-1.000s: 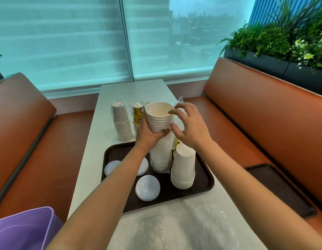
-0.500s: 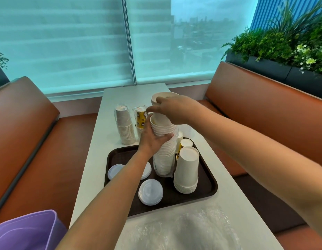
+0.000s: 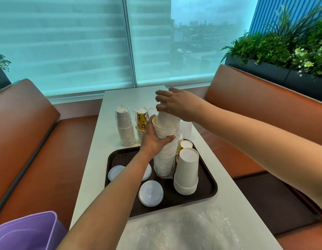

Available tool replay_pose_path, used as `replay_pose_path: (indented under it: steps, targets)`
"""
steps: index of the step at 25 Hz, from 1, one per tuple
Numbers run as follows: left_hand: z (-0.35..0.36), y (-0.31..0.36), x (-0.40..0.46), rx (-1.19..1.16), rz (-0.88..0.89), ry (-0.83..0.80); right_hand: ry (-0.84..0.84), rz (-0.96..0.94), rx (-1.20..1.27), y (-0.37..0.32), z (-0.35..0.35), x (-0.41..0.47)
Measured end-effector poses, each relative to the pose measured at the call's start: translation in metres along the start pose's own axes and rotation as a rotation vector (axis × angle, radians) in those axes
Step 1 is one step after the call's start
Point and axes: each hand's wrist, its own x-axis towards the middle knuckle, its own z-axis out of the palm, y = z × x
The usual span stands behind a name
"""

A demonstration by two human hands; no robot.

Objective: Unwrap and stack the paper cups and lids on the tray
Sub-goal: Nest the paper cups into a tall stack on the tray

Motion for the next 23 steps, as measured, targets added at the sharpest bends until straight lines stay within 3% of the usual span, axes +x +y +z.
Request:
replay_pose_path:
  steps: [3,6,8,11,15,19,23]
  targets:
    - [0.002,0.003,-0.001,0.022,0.003,-0.007,0.039,0.049,0.051,0.003,0.005,-0.007]
    - [-0.002,0.0,0.0,-0.062,0.002,0.01,0.288,0.118,0.168,0.02,0.0,-0.016]
    - [-0.005,-0.004,0.001,-0.1,0.021,0.003,0.44,0.26,0.307,0.038,0.001,-0.026]
    - [-0.004,-0.007,0.001,-0.097,0.033,-0.005,0.606,0.595,0.769,0.024,0.013,-0.045]
    - [-0.003,-0.008,0.002,-0.119,0.05,0.01,0.703,0.938,1.392,-0.057,0.049,-0.068]
    - [-0.001,-0.014,0.003,-0.127,0.037,0.019,0.631,0.933,1.581,-0.129,0.095,-0.089]
    - [0.001,-0.017,0.003,-0.135,0.028,0.035,0.243,0.972,1.658,-0.168,0.13,-0.092]
